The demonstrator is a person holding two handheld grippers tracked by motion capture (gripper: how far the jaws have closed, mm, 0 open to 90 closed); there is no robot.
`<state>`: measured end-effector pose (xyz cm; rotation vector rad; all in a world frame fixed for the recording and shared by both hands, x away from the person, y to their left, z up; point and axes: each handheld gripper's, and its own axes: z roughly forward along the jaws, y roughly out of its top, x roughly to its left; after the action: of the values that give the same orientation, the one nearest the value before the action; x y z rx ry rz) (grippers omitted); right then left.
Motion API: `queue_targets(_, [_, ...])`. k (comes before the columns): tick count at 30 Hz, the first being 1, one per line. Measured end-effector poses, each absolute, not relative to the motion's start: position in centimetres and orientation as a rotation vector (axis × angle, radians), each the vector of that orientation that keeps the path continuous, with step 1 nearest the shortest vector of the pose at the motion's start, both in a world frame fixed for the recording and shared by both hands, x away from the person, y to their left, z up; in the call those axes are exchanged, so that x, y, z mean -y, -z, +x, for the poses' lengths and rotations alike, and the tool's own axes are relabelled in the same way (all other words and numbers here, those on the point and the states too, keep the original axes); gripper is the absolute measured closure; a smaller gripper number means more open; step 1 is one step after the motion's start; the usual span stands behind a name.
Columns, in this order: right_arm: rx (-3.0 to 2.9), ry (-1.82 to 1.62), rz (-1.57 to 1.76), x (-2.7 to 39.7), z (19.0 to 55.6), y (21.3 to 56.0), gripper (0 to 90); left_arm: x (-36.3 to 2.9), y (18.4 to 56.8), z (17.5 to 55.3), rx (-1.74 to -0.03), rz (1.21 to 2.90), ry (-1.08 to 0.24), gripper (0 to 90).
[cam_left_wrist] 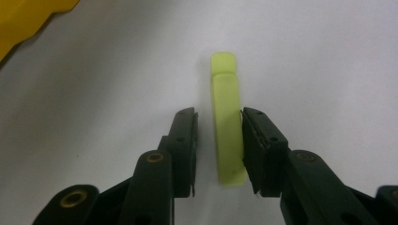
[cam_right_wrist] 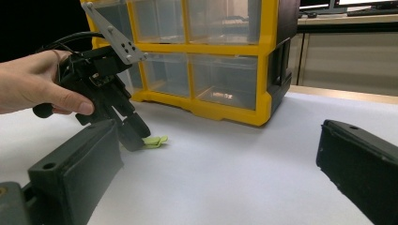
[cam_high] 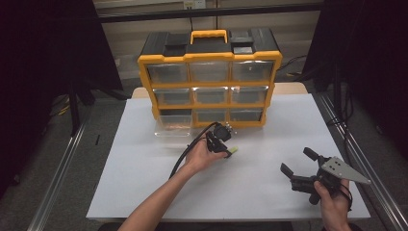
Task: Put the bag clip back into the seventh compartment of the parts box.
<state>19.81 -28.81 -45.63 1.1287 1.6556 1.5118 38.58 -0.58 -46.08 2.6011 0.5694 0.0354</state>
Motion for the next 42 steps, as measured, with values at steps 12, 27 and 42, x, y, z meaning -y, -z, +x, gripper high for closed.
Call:
queue_targets(12, [-1.657, -1.508, 1.128, 28.8, 19.8, 45.6, 0.0, 0.5, 45.9, 39.3, -0.596, 2.624, -0.005, 75.6])
queue_targets(27, [-1.651, -1.508, 1.141, 29.0, 19.8, 45.7, 0.0, -0.1, 45.8, 39.3, -0.635, 2.572, 0.013, 78.5])
queue_targets(42, [-1.640, -1.520, 1.155, 29.1, 19.7, 45.6, 0.0, -0.7, 43.3, 37.3, -0.496, 2.450, 0.006, 78.5])
